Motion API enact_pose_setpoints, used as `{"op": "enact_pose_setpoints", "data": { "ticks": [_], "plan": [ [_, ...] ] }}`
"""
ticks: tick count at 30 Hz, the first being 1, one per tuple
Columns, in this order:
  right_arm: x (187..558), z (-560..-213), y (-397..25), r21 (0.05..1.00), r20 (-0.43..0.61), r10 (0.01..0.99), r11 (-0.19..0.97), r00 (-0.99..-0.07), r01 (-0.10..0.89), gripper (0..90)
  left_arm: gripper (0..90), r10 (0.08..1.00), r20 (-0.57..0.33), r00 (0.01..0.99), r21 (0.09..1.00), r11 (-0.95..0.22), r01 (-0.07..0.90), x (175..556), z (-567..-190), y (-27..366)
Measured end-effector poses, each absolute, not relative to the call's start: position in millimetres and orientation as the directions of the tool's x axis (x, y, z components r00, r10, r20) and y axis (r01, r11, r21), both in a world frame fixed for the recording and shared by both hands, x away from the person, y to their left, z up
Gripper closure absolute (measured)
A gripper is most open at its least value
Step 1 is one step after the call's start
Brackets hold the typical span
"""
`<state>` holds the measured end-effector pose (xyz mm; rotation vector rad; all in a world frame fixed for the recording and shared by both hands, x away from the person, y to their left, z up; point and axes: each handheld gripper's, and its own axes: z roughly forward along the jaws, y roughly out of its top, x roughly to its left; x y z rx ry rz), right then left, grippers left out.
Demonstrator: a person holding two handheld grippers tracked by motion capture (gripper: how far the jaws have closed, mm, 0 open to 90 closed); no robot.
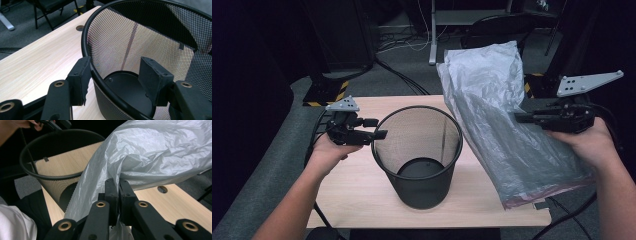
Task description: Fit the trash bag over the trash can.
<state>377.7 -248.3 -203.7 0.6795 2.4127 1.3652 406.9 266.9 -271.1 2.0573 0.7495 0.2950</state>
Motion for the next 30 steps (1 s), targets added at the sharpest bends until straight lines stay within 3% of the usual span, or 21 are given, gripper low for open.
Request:
{"op": "enact_pose_setpoints", "data": {
  "ticks": [10,16,30],
  "plan": [
    [375.0,-187.1,-251.1,0.873,0.011,0.483,0.422,-0.876,0.243,86.4,42.5,0.616,-0.075,0.784,0.821,-0.409,0.399,407.9,-270.0,267.7],
    [373.8,-188.4,-244.3,0.885,0.058,0.406,0.403,-0.912,0.235,86.2,41.7,0.618,-0.07,0.783,0.821,-0.41,0.397,407.9,-268.4,267.5],
    [391.5,-224.9,-190.2,0.865,0.095,0.313,0.444,-0.945,0.234,85.7,35.5,0.654,-0.066,0.754,0.854,-0.354,0.381,400.6,-247.8,277.7]
  ]
}}
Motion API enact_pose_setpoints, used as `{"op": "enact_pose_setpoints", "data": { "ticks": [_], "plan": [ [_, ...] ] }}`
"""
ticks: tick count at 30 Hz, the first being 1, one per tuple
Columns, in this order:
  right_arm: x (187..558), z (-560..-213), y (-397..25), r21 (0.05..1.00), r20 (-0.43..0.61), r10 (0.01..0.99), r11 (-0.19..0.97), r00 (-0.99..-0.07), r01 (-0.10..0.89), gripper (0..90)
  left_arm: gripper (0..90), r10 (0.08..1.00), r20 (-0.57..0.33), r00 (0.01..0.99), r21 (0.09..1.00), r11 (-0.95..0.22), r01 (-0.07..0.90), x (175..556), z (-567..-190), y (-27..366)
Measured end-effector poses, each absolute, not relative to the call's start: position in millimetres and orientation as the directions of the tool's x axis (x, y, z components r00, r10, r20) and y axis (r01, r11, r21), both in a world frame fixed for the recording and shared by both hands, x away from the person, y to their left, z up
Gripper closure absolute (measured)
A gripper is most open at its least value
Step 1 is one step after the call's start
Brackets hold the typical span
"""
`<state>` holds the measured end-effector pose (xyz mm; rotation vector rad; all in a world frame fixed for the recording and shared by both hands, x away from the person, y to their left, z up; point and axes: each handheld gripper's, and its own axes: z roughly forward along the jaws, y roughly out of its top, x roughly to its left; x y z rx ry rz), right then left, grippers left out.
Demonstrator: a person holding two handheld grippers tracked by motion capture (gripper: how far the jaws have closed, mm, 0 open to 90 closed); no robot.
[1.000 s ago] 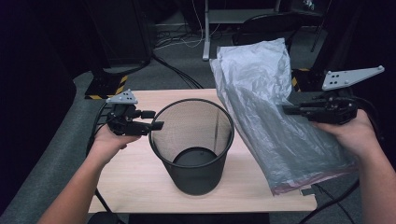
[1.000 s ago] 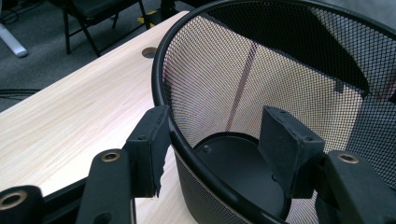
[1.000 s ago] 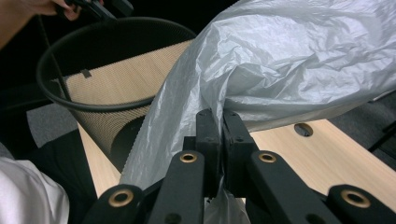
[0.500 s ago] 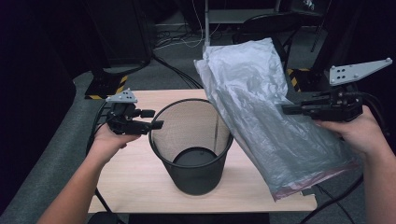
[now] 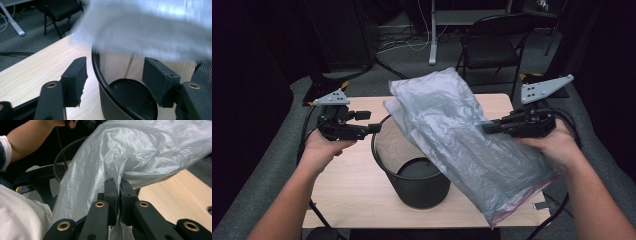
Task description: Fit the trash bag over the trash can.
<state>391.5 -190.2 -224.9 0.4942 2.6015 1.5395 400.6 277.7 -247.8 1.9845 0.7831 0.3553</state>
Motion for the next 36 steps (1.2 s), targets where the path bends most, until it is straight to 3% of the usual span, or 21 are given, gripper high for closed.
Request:
{"op": "enact_pose_setpoints", "data": {
  "ticks": [10,13,20,27,36],
  "plan": [
    [400.9,-246.9,-141.1,0.849,0.102,0.244,0.485,-0.964,0.212,85.2,30.8,0.67,-0.041,0.741,0.872,-0.337,0.354,403.0,-232.8,272.5],
    [401.2,-250.2,-128.6,0.851,0.105,0.222,0.484,-0.969,0.203,85.1,29.8,0.69,-0.025,0.723,0.858,-0.356,0.37,409.5,-240.5,270.5],
    [403.7,-259.9,-110.6,0.848,0.11,0.201,0.492,-0.974,0.197,84.3,32.7,0.704,-0.086,0.705,0.821,-0.351,0.45,422.0,-269.9,277.3],
    [404.8,-263.6,-107.7,0.847,0.111,0.204,0.492,-0.973,0.2,83.7,54.1,0.663,-0.166,0.73,0.801,-0.341,0.492,424.1,-280.4,278.6],
    [403.4,-265.4,-106.6,0.848,0.102,0.216,0.492,-0.971,0.198,83.2,78.5,0.668,-0.053,0.742,0.811,-0.405,0.422,416.3,-266.8,270.8]
  ]
}}
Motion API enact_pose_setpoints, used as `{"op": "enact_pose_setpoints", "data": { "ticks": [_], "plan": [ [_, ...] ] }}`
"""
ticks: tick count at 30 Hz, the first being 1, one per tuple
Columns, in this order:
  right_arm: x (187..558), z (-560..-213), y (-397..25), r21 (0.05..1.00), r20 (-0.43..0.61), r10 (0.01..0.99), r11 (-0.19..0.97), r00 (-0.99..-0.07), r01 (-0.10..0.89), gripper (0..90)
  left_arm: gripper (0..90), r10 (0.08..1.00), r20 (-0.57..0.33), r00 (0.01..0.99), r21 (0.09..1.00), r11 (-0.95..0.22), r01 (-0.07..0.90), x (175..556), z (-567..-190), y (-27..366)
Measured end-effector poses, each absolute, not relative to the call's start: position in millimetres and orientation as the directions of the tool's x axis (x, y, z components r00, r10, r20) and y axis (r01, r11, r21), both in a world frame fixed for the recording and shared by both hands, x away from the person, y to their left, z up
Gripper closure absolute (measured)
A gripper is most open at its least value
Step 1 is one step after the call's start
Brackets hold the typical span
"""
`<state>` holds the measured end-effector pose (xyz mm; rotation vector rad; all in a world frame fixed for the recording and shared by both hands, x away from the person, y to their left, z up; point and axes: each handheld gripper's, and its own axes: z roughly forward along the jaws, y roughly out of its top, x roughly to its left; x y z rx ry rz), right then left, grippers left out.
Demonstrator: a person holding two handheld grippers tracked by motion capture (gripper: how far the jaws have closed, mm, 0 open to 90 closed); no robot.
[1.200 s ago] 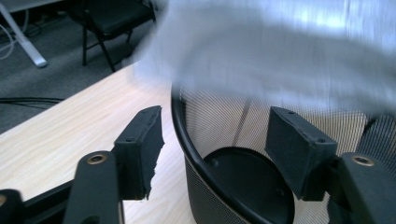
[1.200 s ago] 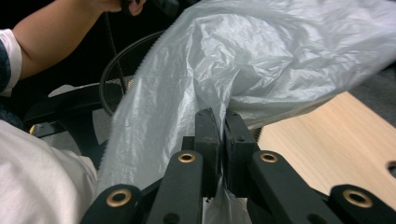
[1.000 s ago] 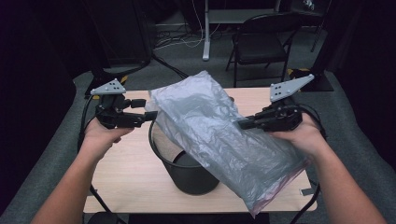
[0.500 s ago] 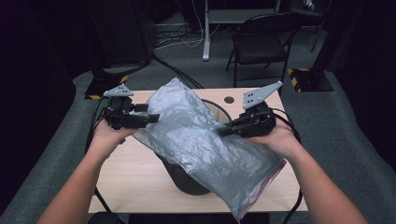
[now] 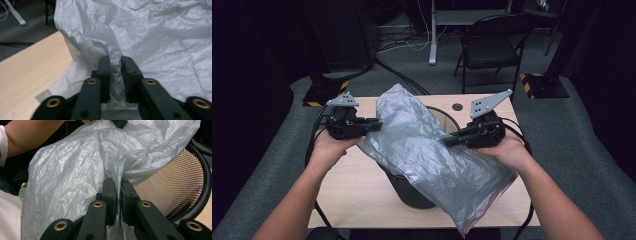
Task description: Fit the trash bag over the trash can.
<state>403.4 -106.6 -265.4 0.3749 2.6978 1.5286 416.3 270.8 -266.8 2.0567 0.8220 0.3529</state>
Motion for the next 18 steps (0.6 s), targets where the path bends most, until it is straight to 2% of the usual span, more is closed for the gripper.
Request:
{"op": "enact_pose_setpoints", "data": {
  "ticks": [4,7,11,18],
  "plan": [
    [401.5,-263.3,-105.9,0.854,0.095,0.216,0.483,-0.972,0.191,83.5,87.9,0.656,-0.018,0.755,0.796,-0.447,0.408,414.6,-260.5,269.0],
    [400.2,-262.5,-105.2,0.861,0.091,0.204,0.476,-0.975,0.18,84.0,88.6,0.653,0.008,0.757,0.789,-0.469,0.397,413.4,-258.7,265.9],
    [396.9,-258.0,-107.5,0.874,0.09,0.187,0.456,-0.978,0.167,84.5,88.9,0.64,-0.003,0.768,0.792,-0.467,0.392,414.6,-256.8,263.0],
    [390.1,-239.1,-126.1,0.91,0.077,0.187,0.388,-0.979,0.146,85.0,89.0,0.568,-0.015,0.823,0.789,-0.499,0.359,412.1,-261.3,239.5]
  ]
}}
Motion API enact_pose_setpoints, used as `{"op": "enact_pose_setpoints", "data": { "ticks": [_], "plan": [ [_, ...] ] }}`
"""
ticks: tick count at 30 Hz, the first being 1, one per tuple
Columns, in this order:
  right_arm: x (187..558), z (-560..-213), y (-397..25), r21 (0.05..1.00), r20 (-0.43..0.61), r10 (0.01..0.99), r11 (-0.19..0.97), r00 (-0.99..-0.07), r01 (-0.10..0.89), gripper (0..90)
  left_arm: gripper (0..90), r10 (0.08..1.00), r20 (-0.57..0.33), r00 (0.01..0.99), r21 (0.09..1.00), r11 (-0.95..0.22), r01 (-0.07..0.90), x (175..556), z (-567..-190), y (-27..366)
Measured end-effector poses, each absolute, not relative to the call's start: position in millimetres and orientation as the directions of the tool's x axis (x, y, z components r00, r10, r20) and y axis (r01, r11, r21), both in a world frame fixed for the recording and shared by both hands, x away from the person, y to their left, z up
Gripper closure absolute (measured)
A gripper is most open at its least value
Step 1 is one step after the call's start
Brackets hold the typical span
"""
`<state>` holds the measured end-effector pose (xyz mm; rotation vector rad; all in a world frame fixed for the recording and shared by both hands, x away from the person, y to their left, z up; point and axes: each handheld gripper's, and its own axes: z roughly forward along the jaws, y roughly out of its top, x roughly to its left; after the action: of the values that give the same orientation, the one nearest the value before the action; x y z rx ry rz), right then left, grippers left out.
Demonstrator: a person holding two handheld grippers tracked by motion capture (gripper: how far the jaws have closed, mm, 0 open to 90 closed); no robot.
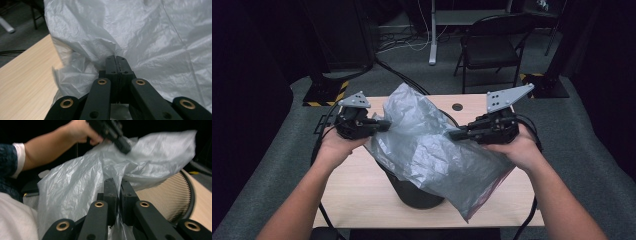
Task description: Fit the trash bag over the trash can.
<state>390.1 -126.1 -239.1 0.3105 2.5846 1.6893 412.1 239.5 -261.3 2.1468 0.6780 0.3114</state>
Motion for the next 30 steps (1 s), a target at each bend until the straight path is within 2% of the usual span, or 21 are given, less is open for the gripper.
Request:
{"op": "enact_pose_setpoints", "data": {
  "ticks": [6,12,18,25,30],
  "plan": [
    [384.5,-223.3,-142.2,0.938,0.05,0.205,0.327,-0.977,0.117,85.6,89.0,0.477,-0.038,0.878,0.772,-0.544,0.329,407.6,-267.0,211.2],
    [385.1,-216.5,-134.9,0.941,0.022,0.217,0.324,-0.976,0.093,86.1,89.0,0.405,-0.062,0.912,0.759,-0.574,0.307,401.2,-274.3,193.5],
    [399.1,-221.1,-115.1,0.935,0.02,0.239,0.34,-0.971,0.103,86.2,89.0,0.364,-0.097,0.926,0.749,-0.586,0.308,401.3,-278.5,189.5],
    [414.5,-234.8,-86.4,0.906,0.016,0.244,0.407,-0.97,0.117,86.3,88.0,0.374,-0.097,0.922,0.757,-0.574,0.312,402.2,-277.7,196.1],
    [419.7,-245.4,-77.3,0.889,0.031,0.241,0.437,-0.97,0.137,86.3,65.0,0.436,-0.101,0.894,0.79,-0.512,0.338,405.1,-273.0,212.8]
  ]
}}
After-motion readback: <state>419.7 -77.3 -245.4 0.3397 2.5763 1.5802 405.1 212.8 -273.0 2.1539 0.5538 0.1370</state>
